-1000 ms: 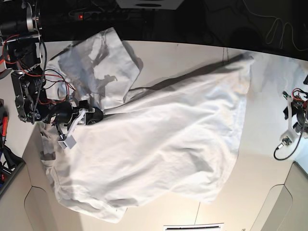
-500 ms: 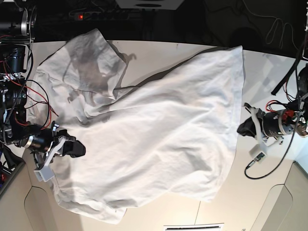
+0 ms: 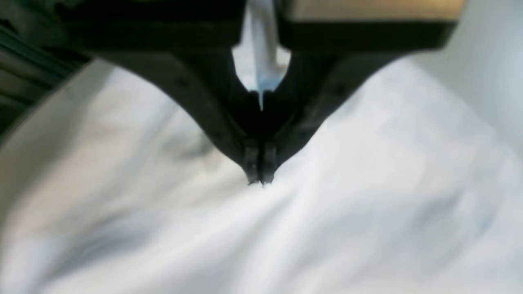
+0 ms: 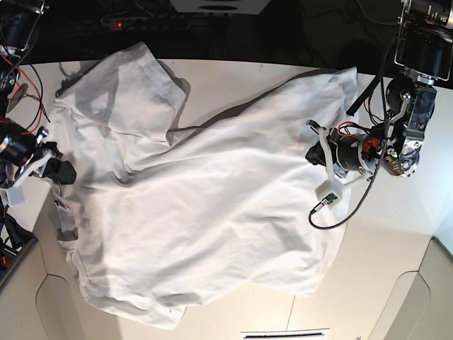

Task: Layout the t-shirt on the table in an organized manner, then fold the t-shirt properly
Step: 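Drag the shirt edges apart with both grippers to spread it flat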

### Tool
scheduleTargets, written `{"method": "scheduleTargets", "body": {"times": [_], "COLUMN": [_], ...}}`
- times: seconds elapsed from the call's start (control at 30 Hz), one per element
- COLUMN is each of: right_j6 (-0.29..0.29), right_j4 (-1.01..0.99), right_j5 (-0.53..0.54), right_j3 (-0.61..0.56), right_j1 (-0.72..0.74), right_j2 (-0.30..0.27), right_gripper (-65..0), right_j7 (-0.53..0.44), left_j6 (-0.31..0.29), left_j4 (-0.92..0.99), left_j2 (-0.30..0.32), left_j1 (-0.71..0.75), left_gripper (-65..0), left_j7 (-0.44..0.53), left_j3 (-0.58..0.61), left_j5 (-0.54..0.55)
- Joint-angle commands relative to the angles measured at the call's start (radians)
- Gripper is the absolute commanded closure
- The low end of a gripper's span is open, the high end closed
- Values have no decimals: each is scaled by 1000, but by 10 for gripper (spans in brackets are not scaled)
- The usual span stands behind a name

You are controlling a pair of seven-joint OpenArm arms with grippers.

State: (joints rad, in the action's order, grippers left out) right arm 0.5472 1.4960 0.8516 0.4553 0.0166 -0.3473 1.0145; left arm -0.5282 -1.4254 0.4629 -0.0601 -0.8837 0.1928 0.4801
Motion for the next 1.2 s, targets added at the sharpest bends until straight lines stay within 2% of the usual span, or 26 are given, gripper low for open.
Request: {"method": "scheduleTargets", "body": {"times": [0.0,0.1,0.2,0.27,0.33,0.47,0.53,0.7,0.8,0.87,1.0,1.07,1.17], "right_j6": [6,6,6,6,6,6,6,-2,-5,-5,44,45,45], "right_j4": [14,13,13,13,12,4,-1,-2,-2,-2,0,0,-1], "right_j5": [20,20,24,24,23,19,17,-66,-68,-21,209,229,203], "right_j3": [6,6,6,6,5,4,-2,-2,-2,-2,-4,-18,-91], "right_j1": [-19,-84,-130,-147,-158,-161,-161,-161,-161,-161,-159,-158,-164], "right_j2": [-15,-15,-9,8,30,69,77,79,79,79,98,132,178], "right_gripper": [0,0,0,0,0,0,0,0,0,0,0,0,0], "right_j7": [-21,-27,-31,-32,-35,-35,-40,-64,-77,-75,-13,12,10], "left_j6": [16,58,118,145,147,184,203,256,259,255,254,254,254], "left_j4": [-9,33,116,181,235,289,288,288,287,283,270,270,270], "left_j2": [14,22,29,39,48,76,91,132,141,138,124,115,104], "left_j1": [-15,-15,-15,-15,-17,-21,-21,-26,-26,-26,-26,-26,-26], "left_gripper": [0,0,0,0,0,0,0,0,0,0,0,0,0], "left_j7": [16,27,79,119,144,143,145,155,171,179,185,185,185], "left_j3": [-10,-10,-10,-10,-10,-10,-10,-10,-10,-10,-10,-10,-10], "left_j5": [-19,-109,-225,-239,-250,-292,-315,-358,-357,-348,-324,-324,-324]}}
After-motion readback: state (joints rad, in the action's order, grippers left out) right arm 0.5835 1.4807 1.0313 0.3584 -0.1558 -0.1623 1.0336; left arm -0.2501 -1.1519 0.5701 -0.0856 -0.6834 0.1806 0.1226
